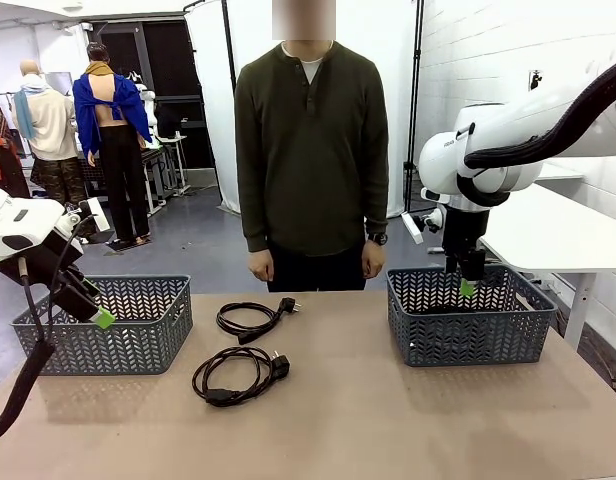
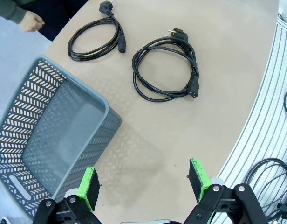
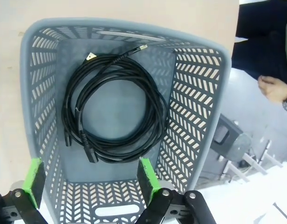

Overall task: Organize the cables according to human instructions.
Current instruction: Pick up a bundle of cables and place it in the basket indicated by the human.

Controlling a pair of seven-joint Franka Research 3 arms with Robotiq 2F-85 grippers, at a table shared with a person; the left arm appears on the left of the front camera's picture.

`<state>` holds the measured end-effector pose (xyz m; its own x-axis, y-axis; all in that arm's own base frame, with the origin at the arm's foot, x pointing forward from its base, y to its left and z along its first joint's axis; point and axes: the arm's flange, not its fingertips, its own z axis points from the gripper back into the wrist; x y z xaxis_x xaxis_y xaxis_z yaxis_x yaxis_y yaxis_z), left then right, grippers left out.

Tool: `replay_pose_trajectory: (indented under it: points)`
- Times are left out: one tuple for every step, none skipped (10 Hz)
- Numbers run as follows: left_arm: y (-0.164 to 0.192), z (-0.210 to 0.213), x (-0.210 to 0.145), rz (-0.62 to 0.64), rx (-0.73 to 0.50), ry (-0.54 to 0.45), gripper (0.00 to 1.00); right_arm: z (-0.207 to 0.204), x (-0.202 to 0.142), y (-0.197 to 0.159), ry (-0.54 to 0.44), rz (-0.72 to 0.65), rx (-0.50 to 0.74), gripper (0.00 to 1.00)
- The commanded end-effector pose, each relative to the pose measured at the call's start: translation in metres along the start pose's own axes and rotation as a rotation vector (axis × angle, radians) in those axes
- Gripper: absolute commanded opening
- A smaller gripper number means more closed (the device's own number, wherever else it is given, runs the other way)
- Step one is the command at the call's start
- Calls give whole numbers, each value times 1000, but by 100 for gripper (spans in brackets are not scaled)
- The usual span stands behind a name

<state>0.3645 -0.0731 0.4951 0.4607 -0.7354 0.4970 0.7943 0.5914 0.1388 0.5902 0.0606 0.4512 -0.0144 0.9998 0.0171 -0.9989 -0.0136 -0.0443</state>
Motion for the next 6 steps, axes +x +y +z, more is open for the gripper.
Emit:
replay_pose_trajectory:
  points:
    - [-1,0,-1,14,-9,-7,100,-2,0,2,0,14,3,100]
    - [-1,0,-1,14,-9,-7,100,-2,0,2,0,14,3,100]
    - [-1,0,-1,14,-9,-7,100,-2,0,2,0,14,3,100]
    - [-1,0,-1,14,-9,-7,100,-2,0,2,0,14,3,100]
    - [-1,0,-1,14,-9,-7,100,-2,0,2,0,14,3,100]
    - [-1,0,-1,14,-9,-7,100,0,1,0,0,3,0,100]
